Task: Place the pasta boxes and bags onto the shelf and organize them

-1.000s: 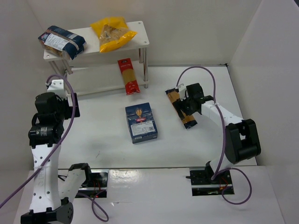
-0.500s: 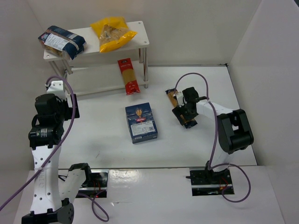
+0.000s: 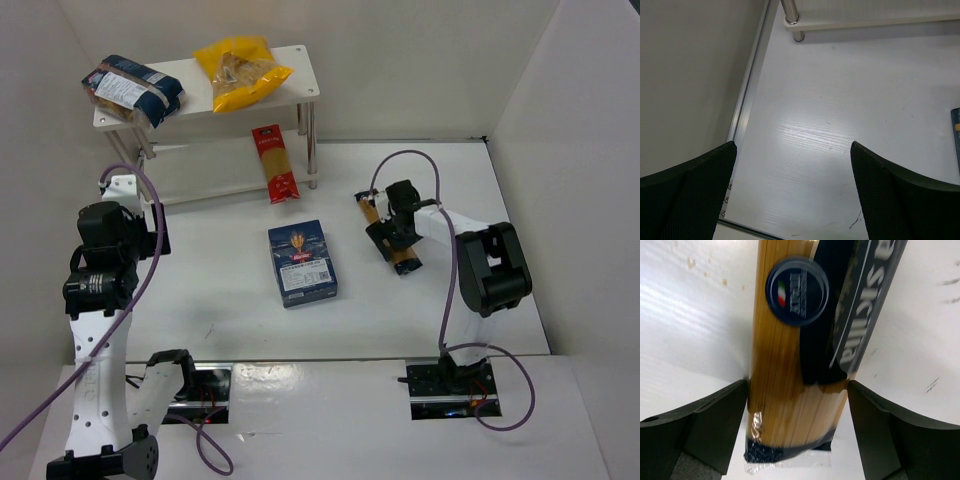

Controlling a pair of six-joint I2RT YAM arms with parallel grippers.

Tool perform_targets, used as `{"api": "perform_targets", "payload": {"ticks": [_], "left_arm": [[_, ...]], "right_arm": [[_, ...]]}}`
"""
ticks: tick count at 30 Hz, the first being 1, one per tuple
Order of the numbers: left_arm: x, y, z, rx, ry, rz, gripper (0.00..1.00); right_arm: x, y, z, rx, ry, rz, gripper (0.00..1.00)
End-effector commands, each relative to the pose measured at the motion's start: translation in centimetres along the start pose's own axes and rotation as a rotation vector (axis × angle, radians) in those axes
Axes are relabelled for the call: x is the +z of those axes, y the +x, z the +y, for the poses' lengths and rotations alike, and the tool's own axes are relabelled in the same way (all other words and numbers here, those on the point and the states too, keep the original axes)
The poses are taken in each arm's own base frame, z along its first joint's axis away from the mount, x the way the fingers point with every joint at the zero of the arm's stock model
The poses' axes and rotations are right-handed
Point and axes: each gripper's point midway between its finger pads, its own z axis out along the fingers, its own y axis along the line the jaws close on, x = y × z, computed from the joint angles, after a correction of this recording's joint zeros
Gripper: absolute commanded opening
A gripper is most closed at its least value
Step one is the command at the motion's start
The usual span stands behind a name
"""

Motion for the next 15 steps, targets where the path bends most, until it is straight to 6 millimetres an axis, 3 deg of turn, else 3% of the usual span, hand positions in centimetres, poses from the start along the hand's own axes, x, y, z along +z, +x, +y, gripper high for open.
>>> {"api": "perform_targets", "payload": {"ticks": [1, 4, 6, 7, 8, 10, 11, 13, 15], "left_arm": [[-0.2, -0.9, 0.6, 0.006, -0.022, -0.042, 1.00], [-0.2, -0.9, 0.6, 0.006, -0.022, -0.042, 1.00], [-0.2, -0.9, 0.6, 0.006, -0.022, -0.042, 1.00], [-0.2, -0.9, 0.7, 0.006, -0.031, -0.041, 1.00], [-0.2, -0.9, 0.7, 0.006, -0.031, -0.041, 1.00], [-0.2, -0.9, 0.7, 0.006, -0.031, -0.041, 1.00], [-0.2, -0.9, 0.7, 0.006, -0.031, -0.041, 1.00], [-0.2, -0.9, 0.7, 0.006, -0.031, -0.041, 1.00], [-0.2, -0.9, 0.7, 0.006, -0.031, -0.041, 1.00]], "right_arm": [[2.1, 0.2, 0.1, 0.003, 0.001, 0.047, 0.88], [2.7, 0.3, 0.4, 0.003, -0.017, 0.075, 0.87], [2.9, 0.2, 0.9, 0.004, -0.052, 0.087, 0.70], [3.2, 1.3, 1.4, 0.004, -0.080, 0.139, 0.62], [3.3, 1.5, 1.9, 0.005, -0.107, 0.154, 0.43], [3.4, 2.3, 2.3, 0.007, -0.130, 0.199, 0.28], [3.4, 2.3, 2.6, 0.008, -0.144, 0.195, 0.15], [3.3, 3.0, 3.0, 0.010, -0.160, 0.215, 0.00], [2.8, 2.9, 2.9, 0.010, -0.154, 0.195, 0.00]]}}
